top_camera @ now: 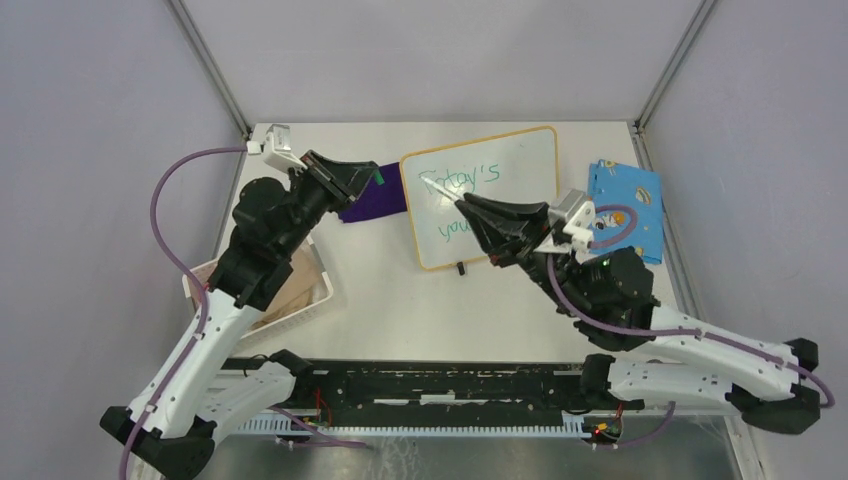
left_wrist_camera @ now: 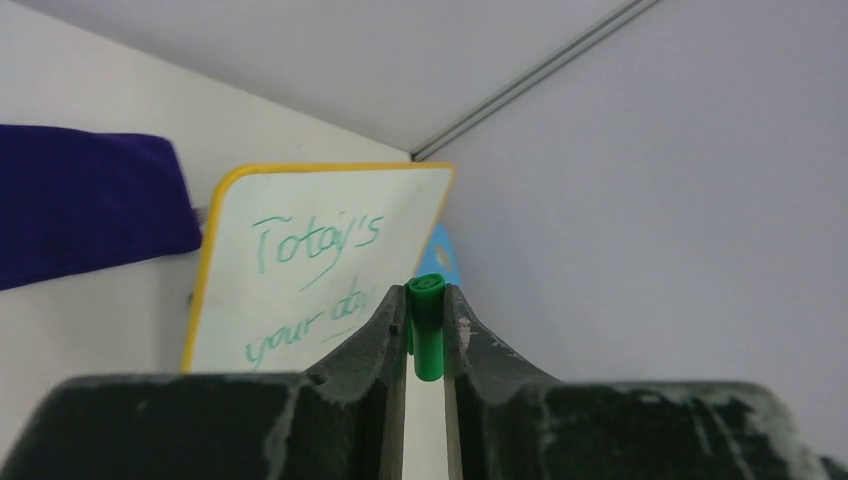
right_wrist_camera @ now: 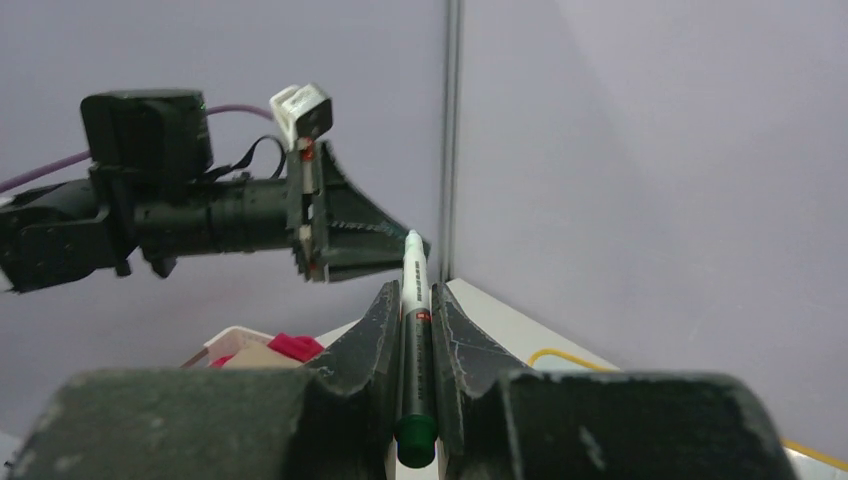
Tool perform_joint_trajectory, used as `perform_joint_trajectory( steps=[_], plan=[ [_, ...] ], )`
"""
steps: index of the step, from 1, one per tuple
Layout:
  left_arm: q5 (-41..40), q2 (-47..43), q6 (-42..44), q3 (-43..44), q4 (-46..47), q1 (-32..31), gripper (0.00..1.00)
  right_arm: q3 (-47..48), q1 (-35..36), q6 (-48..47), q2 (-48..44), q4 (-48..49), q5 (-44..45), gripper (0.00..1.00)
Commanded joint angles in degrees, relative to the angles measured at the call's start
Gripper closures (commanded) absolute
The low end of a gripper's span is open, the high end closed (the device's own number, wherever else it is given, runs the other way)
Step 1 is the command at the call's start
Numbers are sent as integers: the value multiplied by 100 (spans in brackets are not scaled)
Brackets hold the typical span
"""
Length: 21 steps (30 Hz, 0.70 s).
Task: Write a sentence on the whiteboard
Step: Close the whiteboard marker at the center of the board.
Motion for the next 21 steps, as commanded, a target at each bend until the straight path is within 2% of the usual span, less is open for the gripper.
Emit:
perform_joint_trajectory(
  steps=[1, 4, 9, 21],
  plan=[
    [219, -265, -952, 162, 1189, -5, 98, -415, 1460, -2317, 82, 1726, 2079, 100],
    [245, -455, -1231, 152, 1497, 0, 98, -973, 2203, -3426, 141, 2819, 2668, 100],
    [403, -676, -1941, -52, 1869, -4, 98, -1375, 2852, -4705, 580, 4096, 3146, 100],
    [706, -789, -3199, -319, 2107, -14, 98, -1369, 3086, -5211, 1199, 5560, 2772, 100]
  ],
)
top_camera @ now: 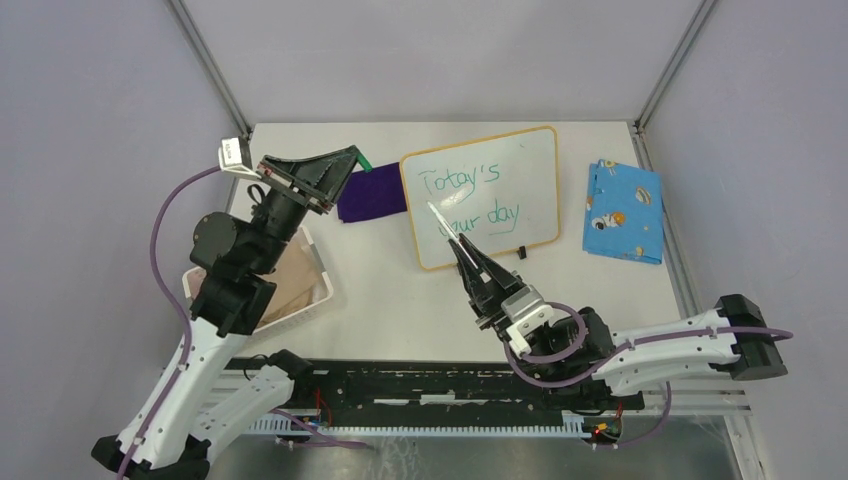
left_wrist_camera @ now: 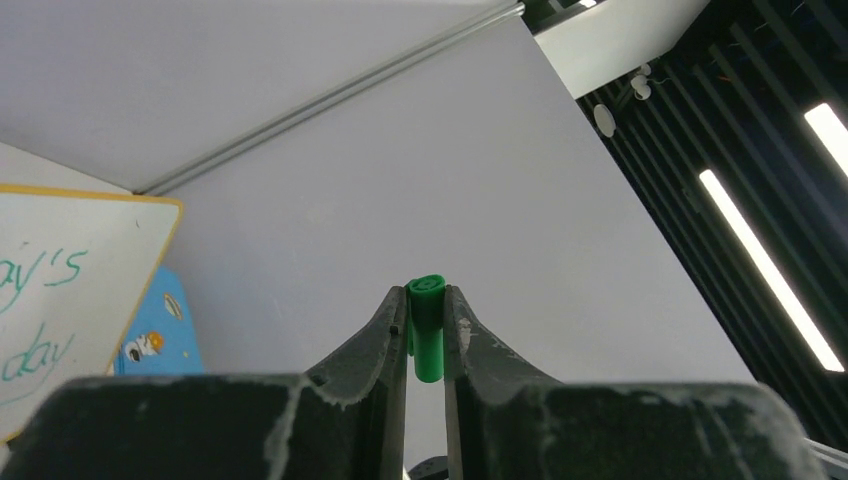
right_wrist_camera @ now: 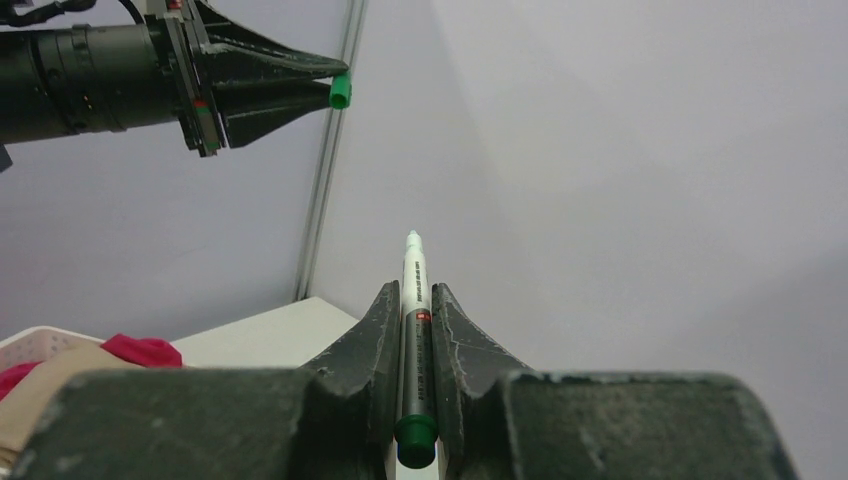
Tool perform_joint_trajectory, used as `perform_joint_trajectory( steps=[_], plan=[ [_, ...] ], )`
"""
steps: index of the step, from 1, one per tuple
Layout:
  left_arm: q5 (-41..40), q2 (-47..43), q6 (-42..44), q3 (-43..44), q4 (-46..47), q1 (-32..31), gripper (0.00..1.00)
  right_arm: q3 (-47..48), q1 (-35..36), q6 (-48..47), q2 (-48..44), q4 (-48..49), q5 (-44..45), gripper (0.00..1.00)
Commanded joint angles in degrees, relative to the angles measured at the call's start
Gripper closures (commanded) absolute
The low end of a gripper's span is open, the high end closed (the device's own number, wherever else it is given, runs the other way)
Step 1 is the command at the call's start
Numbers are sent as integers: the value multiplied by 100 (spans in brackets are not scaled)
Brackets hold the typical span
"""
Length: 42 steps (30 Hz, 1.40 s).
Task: Write a sentence on the whiteboard
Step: Close the whiteboard marker at the center of the board.
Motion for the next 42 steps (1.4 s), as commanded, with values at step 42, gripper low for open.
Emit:
perform_joint_trajectory(
  steps=[42],
  plan=[
    [-388, 297, -807, -207, 114, -1266, 98, 469, 176, -494, 610, 1424, -227, 100]
  ],
)
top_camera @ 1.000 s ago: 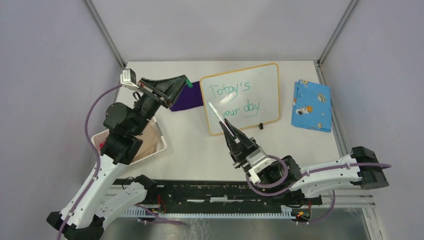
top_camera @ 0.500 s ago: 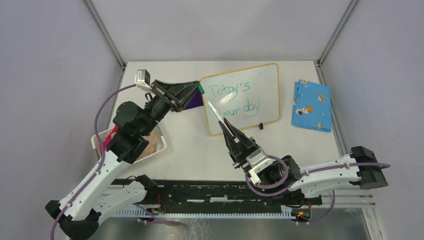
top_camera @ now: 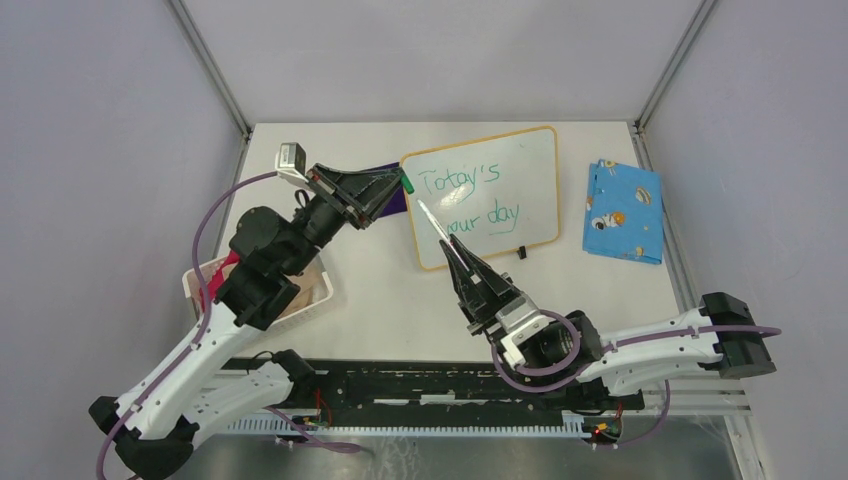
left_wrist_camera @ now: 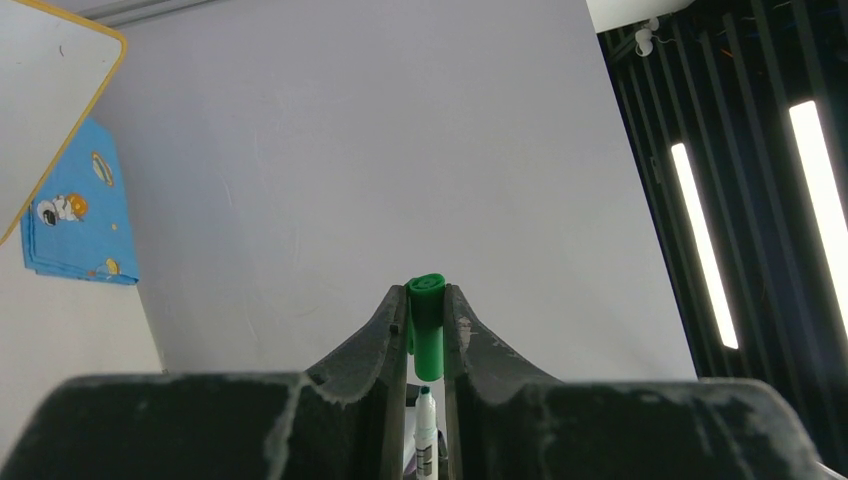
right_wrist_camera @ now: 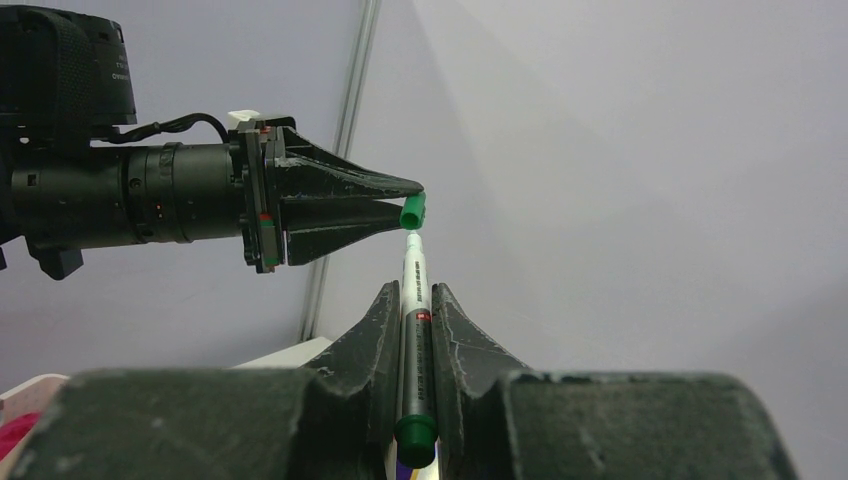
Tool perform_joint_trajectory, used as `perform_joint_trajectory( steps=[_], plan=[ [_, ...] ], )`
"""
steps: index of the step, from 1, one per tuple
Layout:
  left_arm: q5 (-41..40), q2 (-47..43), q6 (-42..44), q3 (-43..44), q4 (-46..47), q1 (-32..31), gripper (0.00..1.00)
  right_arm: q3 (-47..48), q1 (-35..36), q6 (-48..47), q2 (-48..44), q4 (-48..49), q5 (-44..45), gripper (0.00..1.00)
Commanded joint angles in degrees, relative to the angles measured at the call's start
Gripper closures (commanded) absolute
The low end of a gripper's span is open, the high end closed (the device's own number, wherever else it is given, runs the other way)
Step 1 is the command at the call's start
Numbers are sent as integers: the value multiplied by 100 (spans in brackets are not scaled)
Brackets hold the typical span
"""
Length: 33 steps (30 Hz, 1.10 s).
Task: Write a sentence on the whiteboard
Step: Close the whiteboard marker at the center of the board.
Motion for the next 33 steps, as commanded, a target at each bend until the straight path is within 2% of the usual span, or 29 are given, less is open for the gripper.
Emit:
perform_joint_trajectory(
  steps=[1, 33],
  plan=[
    [-119, -103, 127, -3, 151, -55, 98, 276, 35, -77, 5, 354, 76, 100],
    [-119, -69, 319, -9, 116, -262, 98, 301, 36, -113, 97, 422, 157, 100]
  ],
)
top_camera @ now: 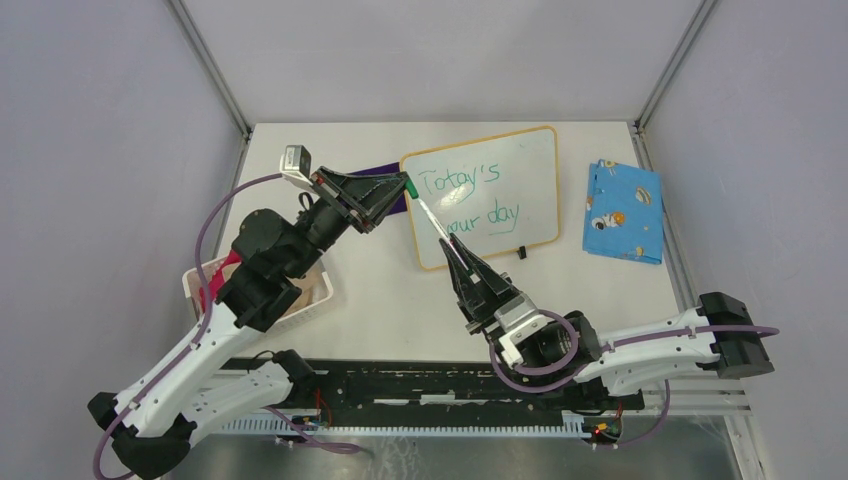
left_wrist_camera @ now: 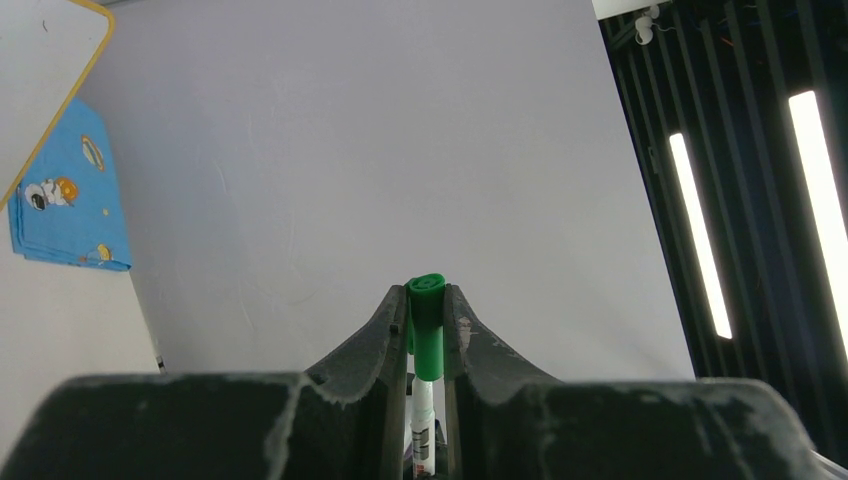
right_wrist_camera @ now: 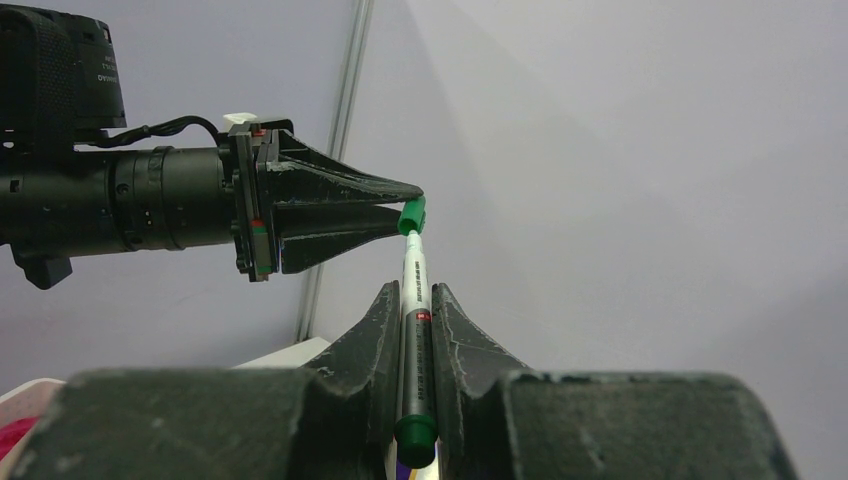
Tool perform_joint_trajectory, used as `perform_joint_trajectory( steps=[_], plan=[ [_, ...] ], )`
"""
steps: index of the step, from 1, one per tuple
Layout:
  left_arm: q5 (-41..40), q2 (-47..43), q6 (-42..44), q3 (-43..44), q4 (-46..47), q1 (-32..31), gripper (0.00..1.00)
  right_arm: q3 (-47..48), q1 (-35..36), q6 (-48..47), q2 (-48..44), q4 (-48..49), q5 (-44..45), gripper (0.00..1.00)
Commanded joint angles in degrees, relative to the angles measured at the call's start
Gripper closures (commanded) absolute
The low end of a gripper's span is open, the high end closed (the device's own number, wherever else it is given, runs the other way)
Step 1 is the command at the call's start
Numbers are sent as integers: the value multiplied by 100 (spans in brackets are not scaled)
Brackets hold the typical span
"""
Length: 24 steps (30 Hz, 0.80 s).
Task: Write a sentence on the whiteboard
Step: Close the whiteboard marker at the center of the board.
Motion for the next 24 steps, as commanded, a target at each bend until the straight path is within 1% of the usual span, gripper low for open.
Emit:
perform_joint_trajectory(
  steps=[1, 21, 24],
  plan=[
    [-56, -36, 320, 21, 121, -42, 98, 248, 28, -47, 10, 291, 91, 100],
    [-58, -13, 694, 57, 110, -247, 98, 336, 26, -81, 80, 313, 130, 100],
    [-304, -48, 756, 54, 44, -287, 98, 336, 28, -75, 89, 305, 130, 100]
  ],
)
